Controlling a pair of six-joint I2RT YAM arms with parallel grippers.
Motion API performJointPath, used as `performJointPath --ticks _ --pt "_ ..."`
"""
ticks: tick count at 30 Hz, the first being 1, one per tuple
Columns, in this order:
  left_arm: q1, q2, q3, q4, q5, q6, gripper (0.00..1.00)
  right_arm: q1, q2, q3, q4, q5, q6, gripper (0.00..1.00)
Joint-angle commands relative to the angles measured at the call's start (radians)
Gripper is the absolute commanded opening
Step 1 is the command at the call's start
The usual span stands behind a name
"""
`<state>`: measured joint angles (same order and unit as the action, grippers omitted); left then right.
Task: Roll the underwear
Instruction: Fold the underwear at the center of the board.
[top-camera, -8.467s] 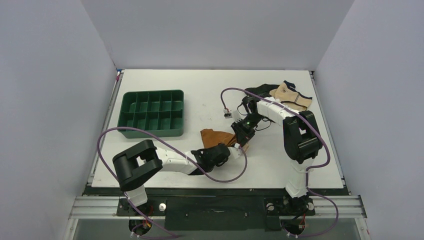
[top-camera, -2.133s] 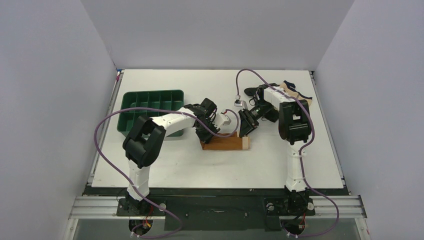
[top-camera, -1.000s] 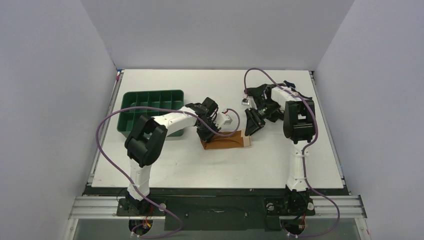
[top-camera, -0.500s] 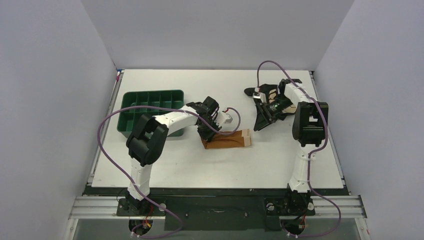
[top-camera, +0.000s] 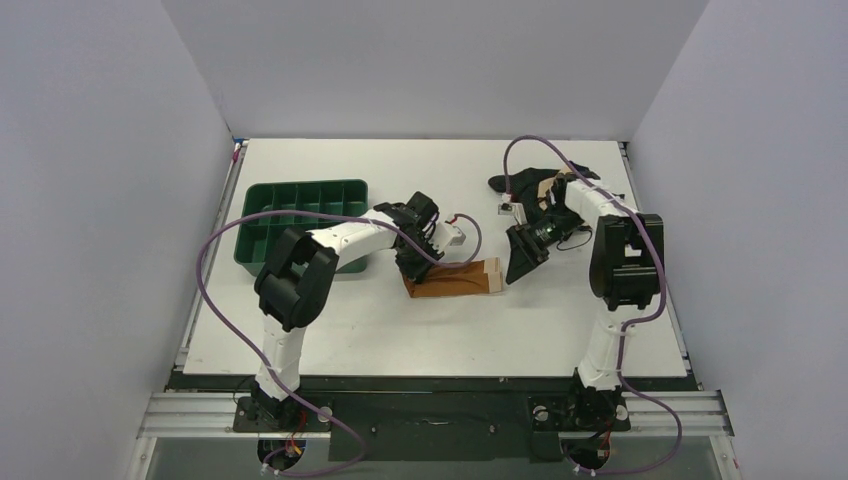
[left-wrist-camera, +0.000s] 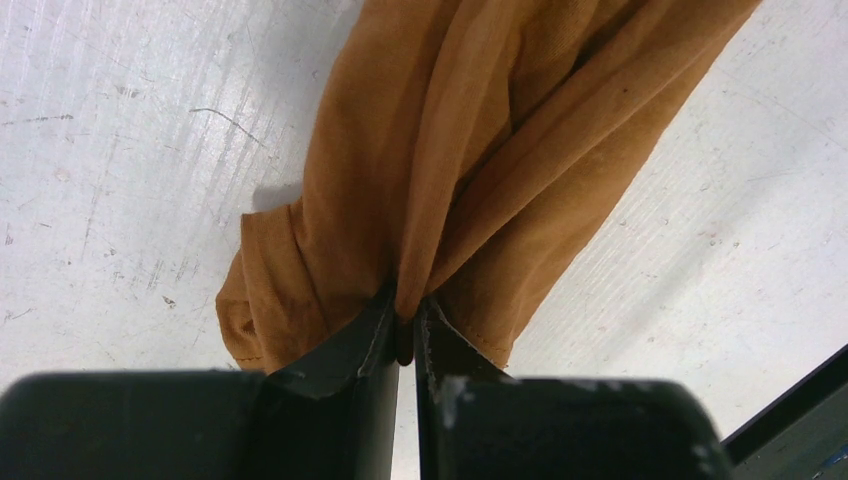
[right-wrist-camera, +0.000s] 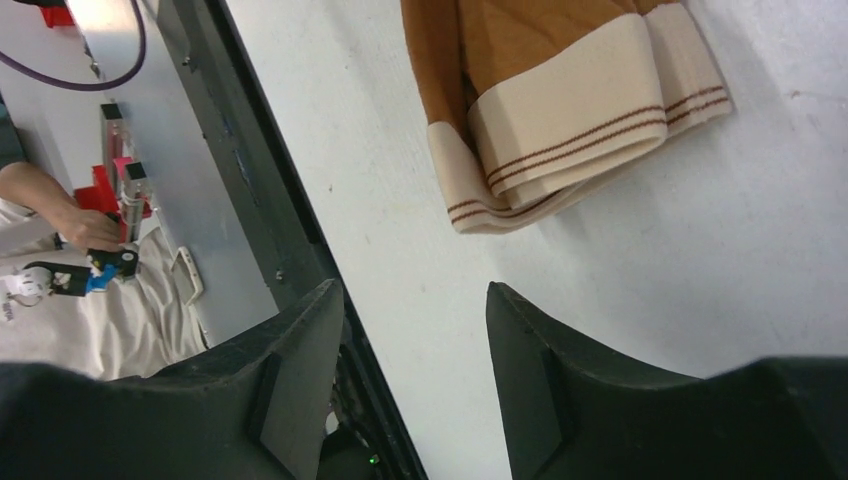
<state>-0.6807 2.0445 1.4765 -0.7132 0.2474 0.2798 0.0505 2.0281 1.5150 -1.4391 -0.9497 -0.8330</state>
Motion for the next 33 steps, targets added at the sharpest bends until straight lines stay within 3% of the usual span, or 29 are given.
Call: performJointPath --ticks 1,10,24,33 --pt "0.003 0.035 0.031 -0.004 0.044 -0.001 0.06 0.052 -0.075 -0.042 0.165 0.003 0.076 0.51" --pt "0.007 0.040 0.034 -0.014 0.079 0.005 0.07 0.082 -0.148 -0.108 0.387 0.080 0.181 0.52" --pt "0.009 0.048 0.048 -0.029 0.081 0.010 0.07 0.163 -0.174 -0.148 0.375 0.119 0.132 0.48" --pt "0.011 0.046 0.040 -0.028 0.104 0.013 0.07 0.167 -0.139 -0.115 0.370 0.125 0.148 0.14"
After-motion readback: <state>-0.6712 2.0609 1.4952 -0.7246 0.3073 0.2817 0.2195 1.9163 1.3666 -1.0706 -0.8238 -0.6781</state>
